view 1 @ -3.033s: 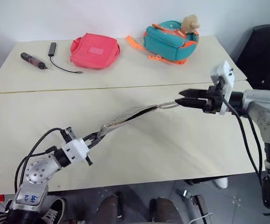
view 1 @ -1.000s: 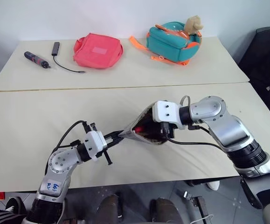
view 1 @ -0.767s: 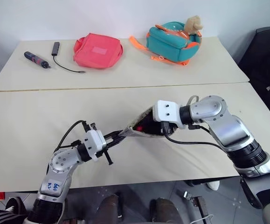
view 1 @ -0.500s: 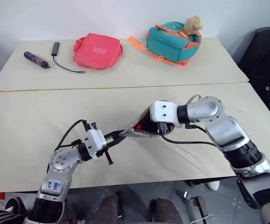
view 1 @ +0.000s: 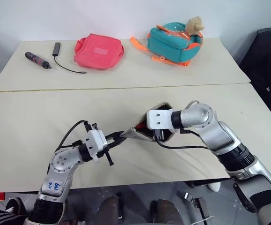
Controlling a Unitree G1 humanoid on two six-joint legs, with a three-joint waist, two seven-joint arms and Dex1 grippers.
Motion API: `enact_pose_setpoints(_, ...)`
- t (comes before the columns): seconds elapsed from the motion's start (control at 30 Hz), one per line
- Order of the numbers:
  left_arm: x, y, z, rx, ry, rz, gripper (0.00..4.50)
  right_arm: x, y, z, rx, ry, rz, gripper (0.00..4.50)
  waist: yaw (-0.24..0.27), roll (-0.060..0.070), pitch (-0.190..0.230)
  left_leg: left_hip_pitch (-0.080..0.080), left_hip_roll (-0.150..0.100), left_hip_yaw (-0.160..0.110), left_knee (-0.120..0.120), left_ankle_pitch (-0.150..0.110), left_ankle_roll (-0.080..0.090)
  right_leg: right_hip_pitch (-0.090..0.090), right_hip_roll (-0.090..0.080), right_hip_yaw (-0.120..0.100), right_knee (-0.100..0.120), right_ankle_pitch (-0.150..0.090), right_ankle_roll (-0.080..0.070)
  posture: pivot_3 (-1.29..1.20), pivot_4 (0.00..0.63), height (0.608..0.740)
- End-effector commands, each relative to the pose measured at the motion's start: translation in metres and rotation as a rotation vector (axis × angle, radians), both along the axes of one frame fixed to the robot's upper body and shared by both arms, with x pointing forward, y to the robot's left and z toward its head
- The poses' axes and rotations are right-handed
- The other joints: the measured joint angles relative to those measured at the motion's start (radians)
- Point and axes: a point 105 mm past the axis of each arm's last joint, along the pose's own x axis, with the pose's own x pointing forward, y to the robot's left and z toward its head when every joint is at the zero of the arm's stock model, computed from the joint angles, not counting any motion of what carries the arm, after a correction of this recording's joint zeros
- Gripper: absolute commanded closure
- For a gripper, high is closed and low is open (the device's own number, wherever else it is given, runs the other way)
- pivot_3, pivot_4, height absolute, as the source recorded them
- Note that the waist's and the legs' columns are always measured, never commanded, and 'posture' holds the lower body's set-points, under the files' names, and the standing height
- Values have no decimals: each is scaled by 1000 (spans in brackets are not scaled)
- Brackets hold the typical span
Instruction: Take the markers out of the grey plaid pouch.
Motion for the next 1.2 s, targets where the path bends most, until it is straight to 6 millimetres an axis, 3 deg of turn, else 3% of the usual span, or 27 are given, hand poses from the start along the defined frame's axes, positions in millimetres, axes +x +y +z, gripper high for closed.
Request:
enact_pose_setpoints(0.03,-2,1,4,20,-37,9,4500,-7,-4,29,102,-6,10,3862,-1,0,0,0,0,0,0,0,0,0,0,0,0,0,0,0,150,740)
enact_pose_setpoints(0.53,0,9,0,43,-41,39,4500,-28,-24,61,261,163,27,3863,3,0,0,0,0,-1,0,0,0,1,-1,-1,-1,0,0,0,150,740)
enact_pose_setpoints(0.67,1,12,-1,45,-39,48,4500,-24,-34,61,251,144,2,3863,3,0,0,0,0,-1,0,-1,0,1,-2,-1,-2,0,0,0,150,740)
enact_pose_setpoints(0.87,1,12,-1,49,-43,51,4500,-21,-34,64,301,158,-8,3863,2,0,0,0,1,-1,0,-1,0,1,-2,-1,-2,0,0,0,150,740)
enact_pose_setpoints(0.9,1,11,-1,49,-45,53,4500,-22,-32,68,337,172,-7,3863,2,0,0,0,1,-1,0,-1,0,1,-1,-1,-2,0,0,0,150,740)
enact_pose_setpoints(1.0,5,18,0,63,-67,92,4500,-27,-26,117,600,264,33,3863,-2,0,0,0,1,-1,0,-1,0,1,-1,0,-1,0,0,0,150,740)
enact_pose_setpoints(1.07,8,25,1,72,-81,126,4500,-26,-29,138,679,275,29,3863,-3,1,1,0,1,-1,0,-1,0,1,-1,0,-1,0,0,0,150,740)
enact_pose_setpoints(1.2,11,38,2,77,-83,167,4500,-5,-56,160,751,232,-126,3863,4,0,0,0,1,-2,0,-2,0,1,-2,-1,-2,0,0,0,150,740)
